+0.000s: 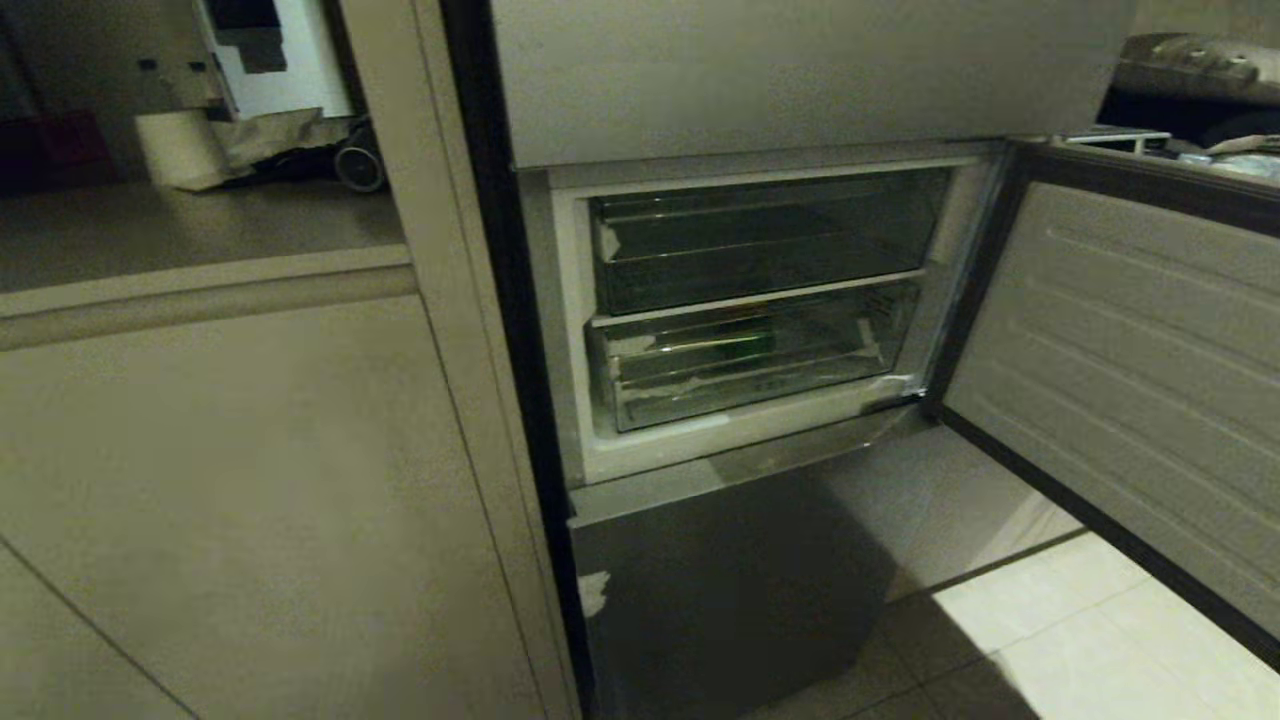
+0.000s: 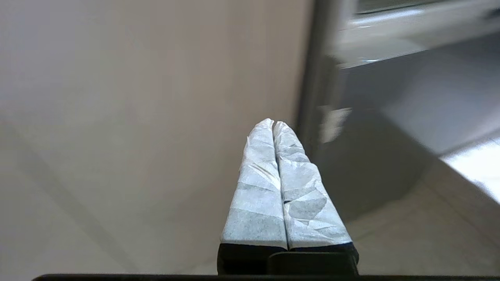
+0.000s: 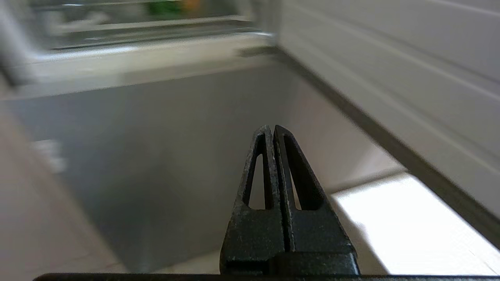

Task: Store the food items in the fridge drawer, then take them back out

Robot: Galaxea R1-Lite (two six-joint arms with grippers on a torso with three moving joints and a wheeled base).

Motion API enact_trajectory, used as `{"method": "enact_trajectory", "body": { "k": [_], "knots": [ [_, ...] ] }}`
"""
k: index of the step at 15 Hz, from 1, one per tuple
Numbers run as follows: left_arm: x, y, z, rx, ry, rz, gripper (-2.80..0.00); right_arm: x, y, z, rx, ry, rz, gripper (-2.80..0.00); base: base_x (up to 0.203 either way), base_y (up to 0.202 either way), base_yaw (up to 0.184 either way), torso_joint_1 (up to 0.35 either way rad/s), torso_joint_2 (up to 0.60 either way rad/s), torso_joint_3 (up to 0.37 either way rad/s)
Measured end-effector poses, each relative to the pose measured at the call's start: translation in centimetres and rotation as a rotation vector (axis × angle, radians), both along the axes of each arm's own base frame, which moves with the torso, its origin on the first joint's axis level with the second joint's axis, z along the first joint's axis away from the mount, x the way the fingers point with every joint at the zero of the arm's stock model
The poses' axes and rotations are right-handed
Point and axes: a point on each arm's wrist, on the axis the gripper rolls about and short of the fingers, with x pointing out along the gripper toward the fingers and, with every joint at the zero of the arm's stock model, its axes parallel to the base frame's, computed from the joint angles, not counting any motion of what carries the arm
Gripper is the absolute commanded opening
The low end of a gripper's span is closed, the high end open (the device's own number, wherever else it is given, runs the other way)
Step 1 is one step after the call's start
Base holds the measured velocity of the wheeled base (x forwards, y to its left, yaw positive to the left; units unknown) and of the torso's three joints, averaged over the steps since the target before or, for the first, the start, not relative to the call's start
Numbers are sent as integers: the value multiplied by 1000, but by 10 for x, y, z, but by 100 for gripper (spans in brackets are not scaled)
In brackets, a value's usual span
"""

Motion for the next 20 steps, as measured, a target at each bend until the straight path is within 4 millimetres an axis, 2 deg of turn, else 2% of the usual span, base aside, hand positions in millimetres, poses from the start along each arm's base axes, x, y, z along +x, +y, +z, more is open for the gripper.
{"method": "enact_trajectory", "body": {
  "k": [11,20],
  "knots": [
    [0,0,0,0,0,0,-280,0,0,0,1,0,0,-280,1,-8,166,2,2,3],
    [0,0,0,0,0,0,-280,0,0,0,1,0,0,-280,0,0,0,0,0,0]
  ]
}}
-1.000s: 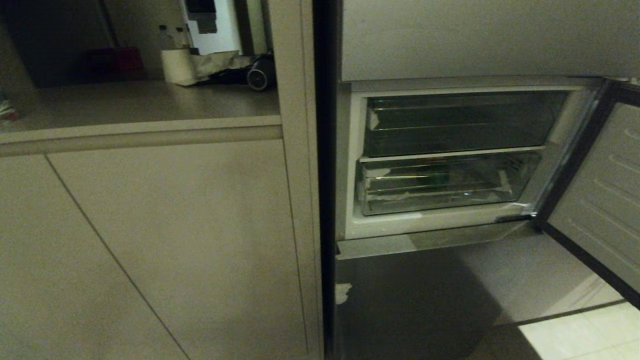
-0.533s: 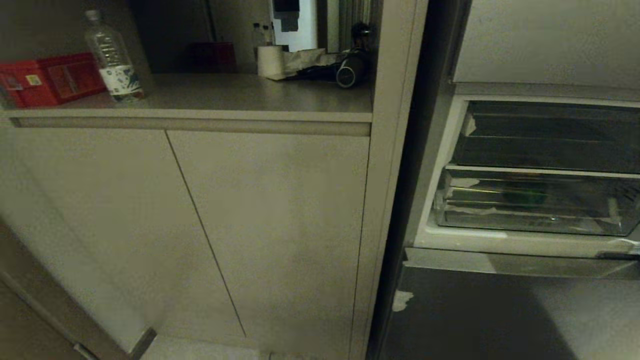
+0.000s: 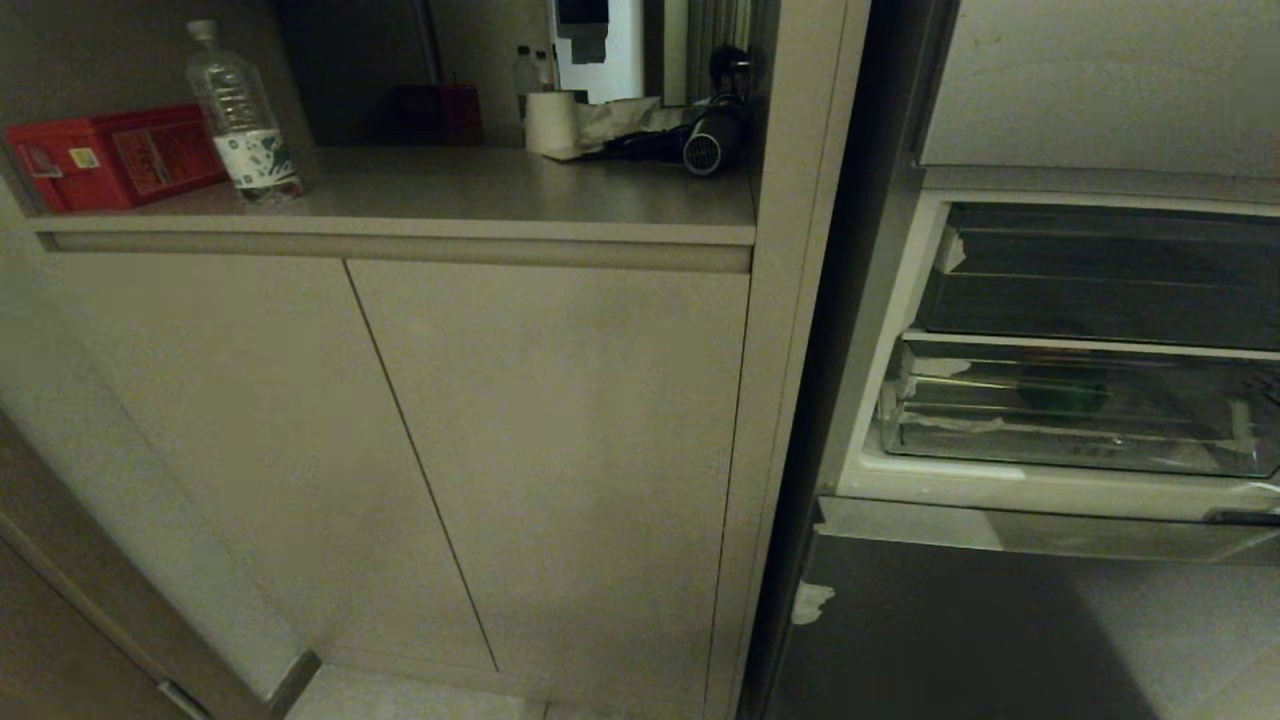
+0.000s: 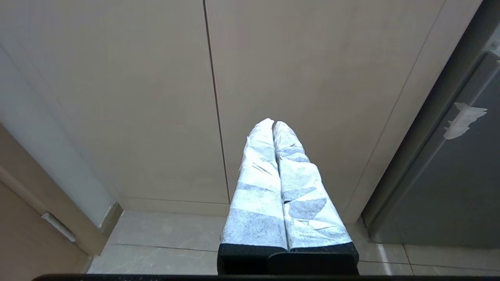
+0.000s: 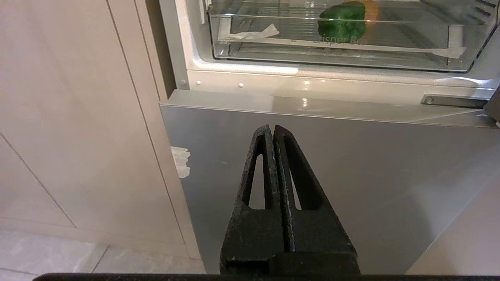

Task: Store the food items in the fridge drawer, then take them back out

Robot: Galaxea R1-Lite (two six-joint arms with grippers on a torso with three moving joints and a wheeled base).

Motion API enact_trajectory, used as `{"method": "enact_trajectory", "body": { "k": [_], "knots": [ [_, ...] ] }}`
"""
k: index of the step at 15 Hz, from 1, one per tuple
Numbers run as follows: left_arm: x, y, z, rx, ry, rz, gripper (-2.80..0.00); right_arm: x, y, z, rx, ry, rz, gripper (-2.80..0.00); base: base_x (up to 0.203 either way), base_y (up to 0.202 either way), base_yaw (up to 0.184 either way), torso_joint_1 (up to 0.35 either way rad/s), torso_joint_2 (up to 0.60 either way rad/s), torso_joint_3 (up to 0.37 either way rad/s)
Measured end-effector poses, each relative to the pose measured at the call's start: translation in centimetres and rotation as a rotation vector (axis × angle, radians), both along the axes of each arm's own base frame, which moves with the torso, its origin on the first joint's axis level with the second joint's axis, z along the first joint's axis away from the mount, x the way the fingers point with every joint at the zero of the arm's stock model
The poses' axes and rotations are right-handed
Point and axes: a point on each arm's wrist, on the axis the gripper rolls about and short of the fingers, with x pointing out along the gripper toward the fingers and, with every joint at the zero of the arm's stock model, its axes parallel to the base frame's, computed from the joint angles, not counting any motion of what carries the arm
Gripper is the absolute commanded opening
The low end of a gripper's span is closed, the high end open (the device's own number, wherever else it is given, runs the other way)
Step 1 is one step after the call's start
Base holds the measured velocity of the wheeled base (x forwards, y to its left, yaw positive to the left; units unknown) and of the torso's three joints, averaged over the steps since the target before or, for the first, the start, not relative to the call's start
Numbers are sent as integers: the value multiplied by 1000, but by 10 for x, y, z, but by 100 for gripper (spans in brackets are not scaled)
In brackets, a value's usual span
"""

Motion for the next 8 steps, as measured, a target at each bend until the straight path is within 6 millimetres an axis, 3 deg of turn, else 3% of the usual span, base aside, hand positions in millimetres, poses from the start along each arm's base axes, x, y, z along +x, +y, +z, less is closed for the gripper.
{"method": "enact_trajectory", "body": {
  "k": [8],
  "knots": [
    [0,0,0,0,0,0,-280,0,0,0,0,0,0,-280,0,0,0,0,0,0]
  ]
}}
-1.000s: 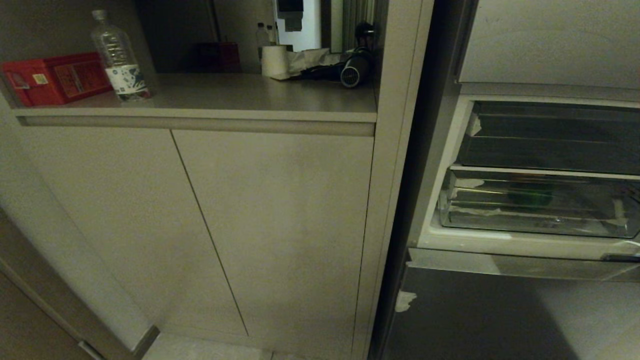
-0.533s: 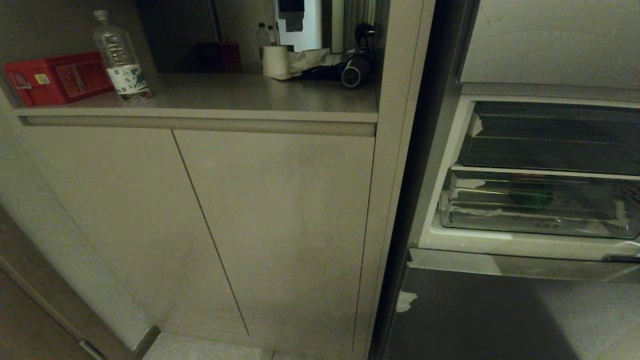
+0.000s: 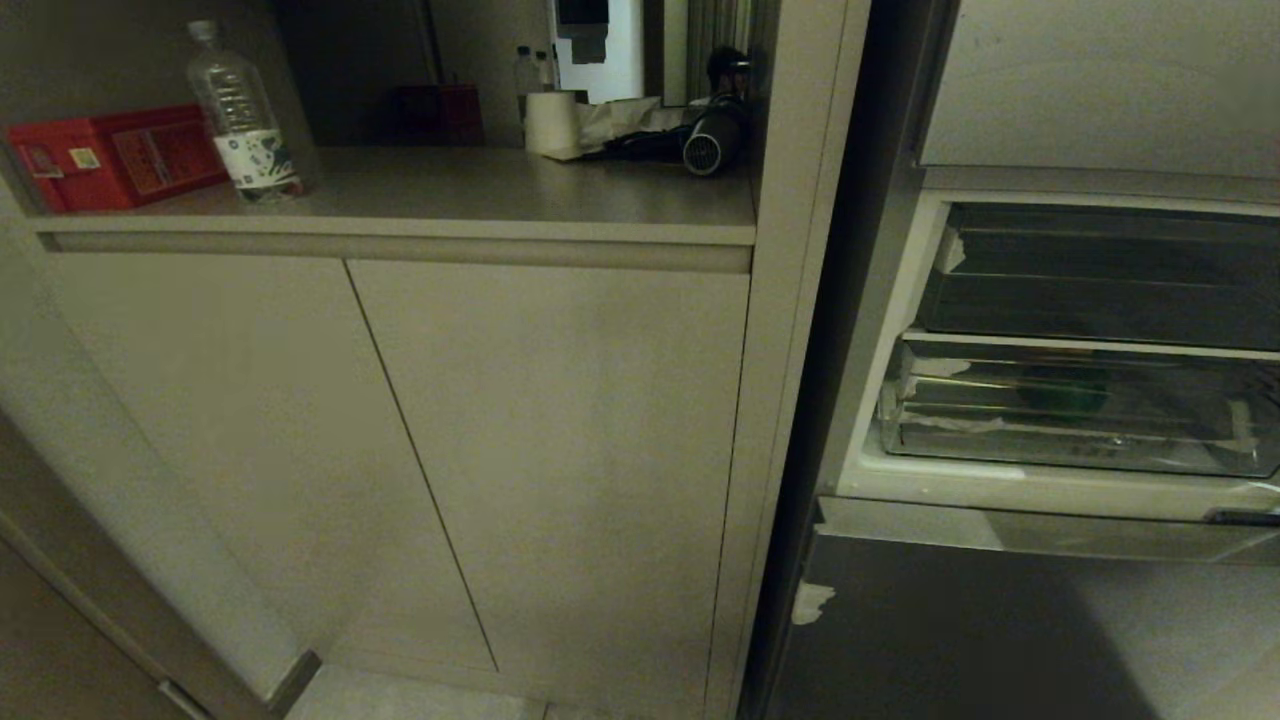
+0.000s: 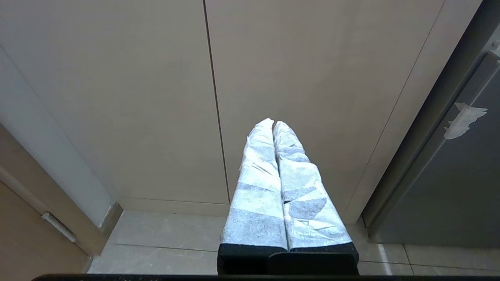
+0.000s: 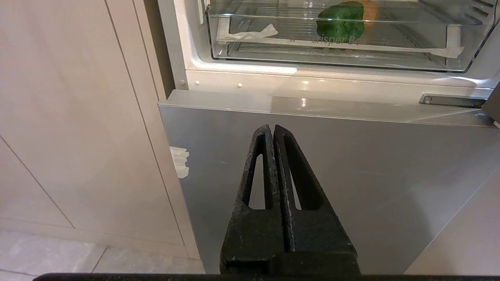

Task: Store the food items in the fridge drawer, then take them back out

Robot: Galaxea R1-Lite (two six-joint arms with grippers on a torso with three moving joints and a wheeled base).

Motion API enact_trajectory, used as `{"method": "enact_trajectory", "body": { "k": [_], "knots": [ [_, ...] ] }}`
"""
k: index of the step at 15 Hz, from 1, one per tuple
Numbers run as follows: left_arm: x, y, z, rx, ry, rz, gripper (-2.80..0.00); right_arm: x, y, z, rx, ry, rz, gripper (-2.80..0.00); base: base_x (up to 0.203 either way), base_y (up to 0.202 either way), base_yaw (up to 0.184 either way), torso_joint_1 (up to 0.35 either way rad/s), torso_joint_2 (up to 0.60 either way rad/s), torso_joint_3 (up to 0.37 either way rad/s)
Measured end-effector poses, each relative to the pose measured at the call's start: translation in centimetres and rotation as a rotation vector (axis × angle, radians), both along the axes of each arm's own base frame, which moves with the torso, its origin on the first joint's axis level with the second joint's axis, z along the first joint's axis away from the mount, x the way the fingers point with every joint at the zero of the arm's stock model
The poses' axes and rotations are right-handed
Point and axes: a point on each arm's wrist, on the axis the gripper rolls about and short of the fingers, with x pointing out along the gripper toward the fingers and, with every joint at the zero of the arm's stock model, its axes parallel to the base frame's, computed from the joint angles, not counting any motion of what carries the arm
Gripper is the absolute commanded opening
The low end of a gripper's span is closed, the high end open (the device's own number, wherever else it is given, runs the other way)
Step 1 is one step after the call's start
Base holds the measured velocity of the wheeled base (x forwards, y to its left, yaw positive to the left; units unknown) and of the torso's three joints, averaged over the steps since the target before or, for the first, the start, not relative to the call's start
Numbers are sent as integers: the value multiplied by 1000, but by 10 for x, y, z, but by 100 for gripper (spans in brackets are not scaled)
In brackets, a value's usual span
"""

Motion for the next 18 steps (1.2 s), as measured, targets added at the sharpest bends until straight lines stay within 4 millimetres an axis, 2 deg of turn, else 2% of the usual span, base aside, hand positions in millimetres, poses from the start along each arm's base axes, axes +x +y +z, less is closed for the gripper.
{"method": "enact_trajectory", "body": {
  "k": [18],
  "knots": [
    [0,0,0,0,0,0,-280,0,0,0,0,0,0,-280,0,0,0,0,0,0]
  ]
}}
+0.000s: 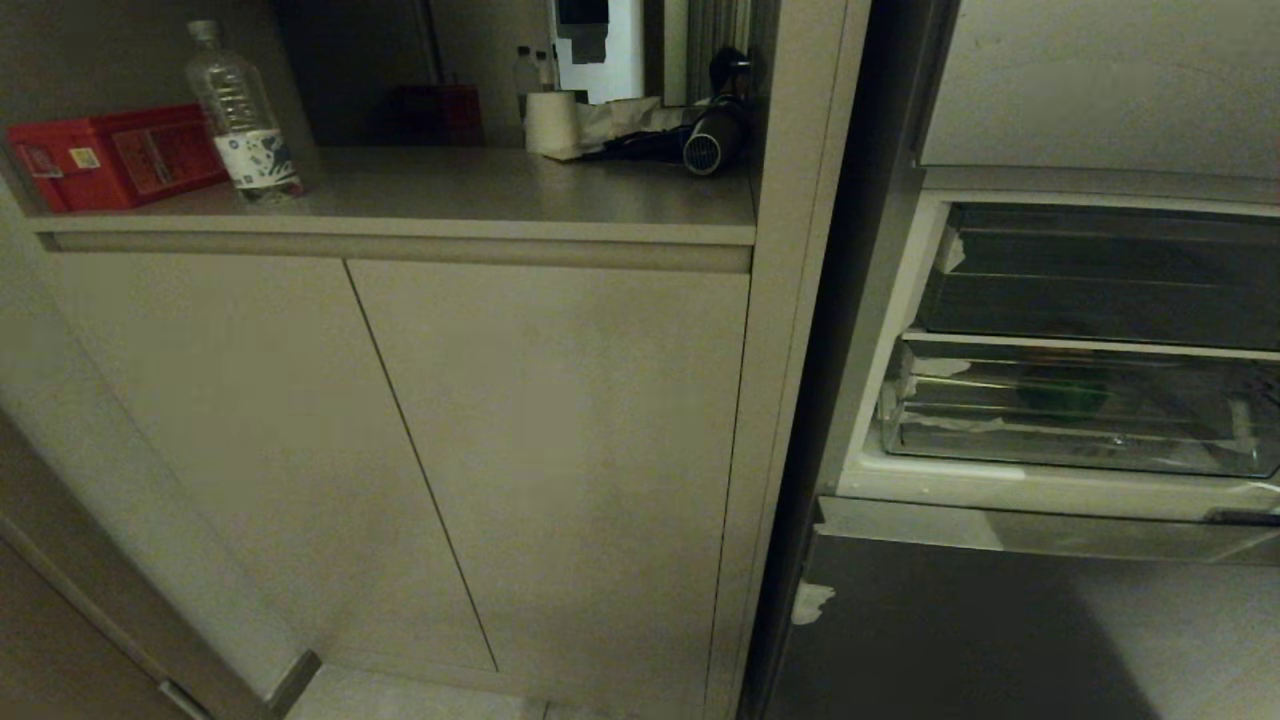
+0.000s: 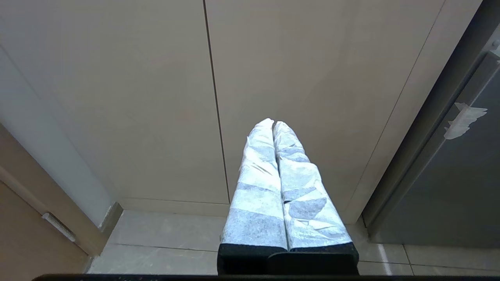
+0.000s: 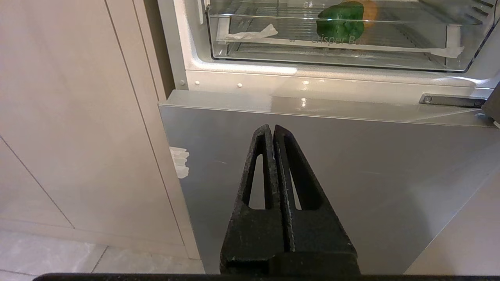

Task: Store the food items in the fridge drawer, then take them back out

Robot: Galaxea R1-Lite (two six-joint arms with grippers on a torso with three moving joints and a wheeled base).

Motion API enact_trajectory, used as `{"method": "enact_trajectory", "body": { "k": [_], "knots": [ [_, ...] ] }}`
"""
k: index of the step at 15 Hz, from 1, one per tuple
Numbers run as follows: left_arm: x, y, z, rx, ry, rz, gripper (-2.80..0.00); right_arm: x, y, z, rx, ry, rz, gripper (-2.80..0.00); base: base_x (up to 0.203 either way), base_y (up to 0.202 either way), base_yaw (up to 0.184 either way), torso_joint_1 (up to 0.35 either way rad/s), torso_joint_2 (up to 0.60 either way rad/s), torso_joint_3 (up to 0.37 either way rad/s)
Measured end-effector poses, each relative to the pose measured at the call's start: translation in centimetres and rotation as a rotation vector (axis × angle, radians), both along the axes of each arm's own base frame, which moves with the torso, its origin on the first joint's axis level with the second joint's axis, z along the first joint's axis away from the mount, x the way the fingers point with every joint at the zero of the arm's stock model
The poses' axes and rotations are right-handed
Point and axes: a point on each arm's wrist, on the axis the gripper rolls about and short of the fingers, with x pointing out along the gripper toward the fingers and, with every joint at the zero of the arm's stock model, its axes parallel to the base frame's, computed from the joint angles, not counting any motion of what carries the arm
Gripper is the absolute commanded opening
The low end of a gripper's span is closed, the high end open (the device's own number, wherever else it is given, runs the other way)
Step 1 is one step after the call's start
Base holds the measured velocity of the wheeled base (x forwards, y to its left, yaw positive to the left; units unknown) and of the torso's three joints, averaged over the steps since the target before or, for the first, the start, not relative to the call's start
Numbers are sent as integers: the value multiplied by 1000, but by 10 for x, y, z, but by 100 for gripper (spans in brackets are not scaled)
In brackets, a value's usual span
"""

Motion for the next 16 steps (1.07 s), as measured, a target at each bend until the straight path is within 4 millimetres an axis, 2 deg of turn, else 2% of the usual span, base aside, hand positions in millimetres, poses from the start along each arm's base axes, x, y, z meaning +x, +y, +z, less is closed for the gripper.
{"method": "enact_trajectory", "body": {
  "k": [16],
  "knots": [
    [0,0,0,0,0,0,-280,0,0,0,-8,0,0,-280,0,0,0,0,0,0]
  ]
}}
